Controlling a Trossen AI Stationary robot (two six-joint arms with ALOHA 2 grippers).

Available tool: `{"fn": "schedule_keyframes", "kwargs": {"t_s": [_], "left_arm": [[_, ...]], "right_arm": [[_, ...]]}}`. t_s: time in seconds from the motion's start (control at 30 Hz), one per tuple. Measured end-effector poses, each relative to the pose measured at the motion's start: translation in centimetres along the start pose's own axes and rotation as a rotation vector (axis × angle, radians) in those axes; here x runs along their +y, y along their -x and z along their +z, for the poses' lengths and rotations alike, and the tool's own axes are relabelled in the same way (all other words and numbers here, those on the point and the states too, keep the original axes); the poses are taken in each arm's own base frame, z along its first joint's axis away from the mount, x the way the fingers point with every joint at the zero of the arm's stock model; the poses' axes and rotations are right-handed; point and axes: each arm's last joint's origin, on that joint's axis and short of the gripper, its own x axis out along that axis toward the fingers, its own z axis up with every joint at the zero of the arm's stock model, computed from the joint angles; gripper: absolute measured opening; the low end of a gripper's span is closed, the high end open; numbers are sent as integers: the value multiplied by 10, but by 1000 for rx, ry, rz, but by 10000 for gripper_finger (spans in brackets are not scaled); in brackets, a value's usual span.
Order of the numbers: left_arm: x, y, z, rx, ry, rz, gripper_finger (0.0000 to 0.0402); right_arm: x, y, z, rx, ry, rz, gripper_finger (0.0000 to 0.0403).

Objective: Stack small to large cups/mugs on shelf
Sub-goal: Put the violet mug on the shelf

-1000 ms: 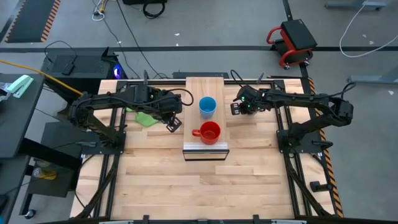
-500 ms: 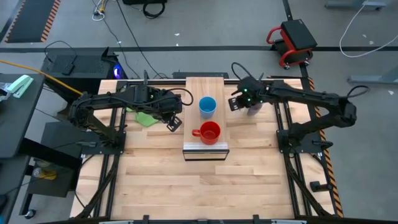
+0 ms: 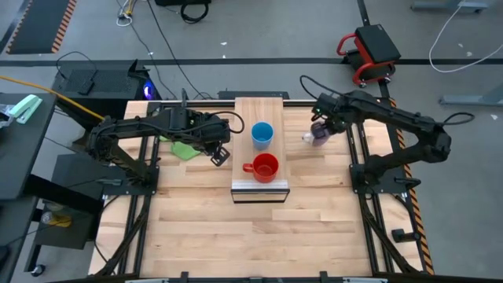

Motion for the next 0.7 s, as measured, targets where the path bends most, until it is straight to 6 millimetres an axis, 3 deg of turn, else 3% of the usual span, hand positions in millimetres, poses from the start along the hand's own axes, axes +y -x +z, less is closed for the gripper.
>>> {"fn": "schedule_keyframes", "kwargs": {"t_s": [0.23, 0.7], "left_arm": [[0, 0, 0, -4, 3, -4, 41], [-1, 0, 0, -5, 38, -5, 40]], "right_arm": [[-18, -7, 17, 39, -39, 42, 42], [-31, -30, 42, 96, -42, 24, 123]]}}
